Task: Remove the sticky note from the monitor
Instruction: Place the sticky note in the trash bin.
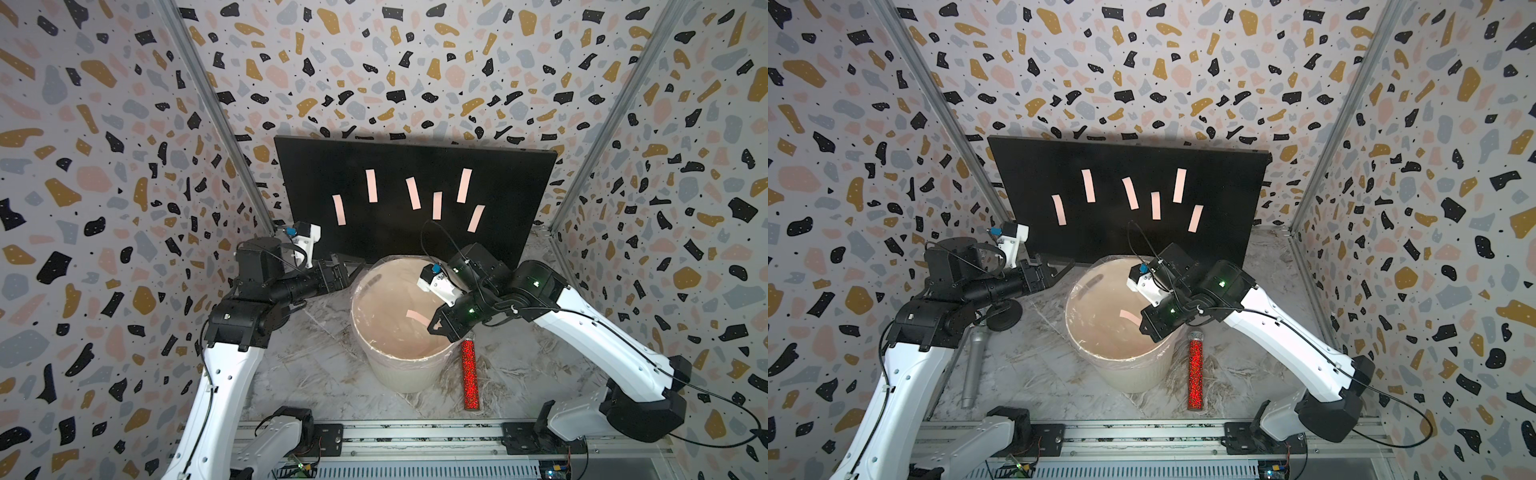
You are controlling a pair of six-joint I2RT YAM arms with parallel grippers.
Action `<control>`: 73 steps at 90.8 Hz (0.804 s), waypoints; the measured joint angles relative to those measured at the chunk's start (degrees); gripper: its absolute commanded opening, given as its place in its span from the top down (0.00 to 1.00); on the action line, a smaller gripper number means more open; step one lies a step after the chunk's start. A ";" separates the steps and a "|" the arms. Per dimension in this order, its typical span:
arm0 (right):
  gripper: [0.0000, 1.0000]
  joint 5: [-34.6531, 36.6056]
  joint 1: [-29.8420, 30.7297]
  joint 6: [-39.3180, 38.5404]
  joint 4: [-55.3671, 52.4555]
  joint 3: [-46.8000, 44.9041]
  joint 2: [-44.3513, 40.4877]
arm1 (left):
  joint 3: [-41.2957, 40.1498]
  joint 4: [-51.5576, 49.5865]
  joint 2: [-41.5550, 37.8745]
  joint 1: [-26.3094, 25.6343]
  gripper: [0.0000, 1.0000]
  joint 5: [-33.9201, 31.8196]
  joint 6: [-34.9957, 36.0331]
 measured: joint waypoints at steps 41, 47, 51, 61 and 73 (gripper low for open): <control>0.56 5.92 1.36 -2.08 -3.43 4.00 3.98 | 0.00 -0.39 0.04 -0.04 0.01 0.00 0.42; 0.52 6.80 1.36 -2.23 -3.48 4.68 3.98 | 0.00 -0.39 0.20 -0.04 0.01 0.00 0.42; 0.51 7.45 1.36 -2.23 -3.61 5.29 3.98 | 0.00 -0.42 0.31 -0.04 0.01 0.00 0.44; 0.44 9.90 1.36 -2.27 -3.61 7.30 3.78 | 0.00 -0.39 0.46 -0.04 0.00 0.00 0.44; 0.36 13.57 1.36 -1.97 -2.51 9.53 2.21 | 0.00 -0.42 0.52 -0.04 0.00 0.00 0.44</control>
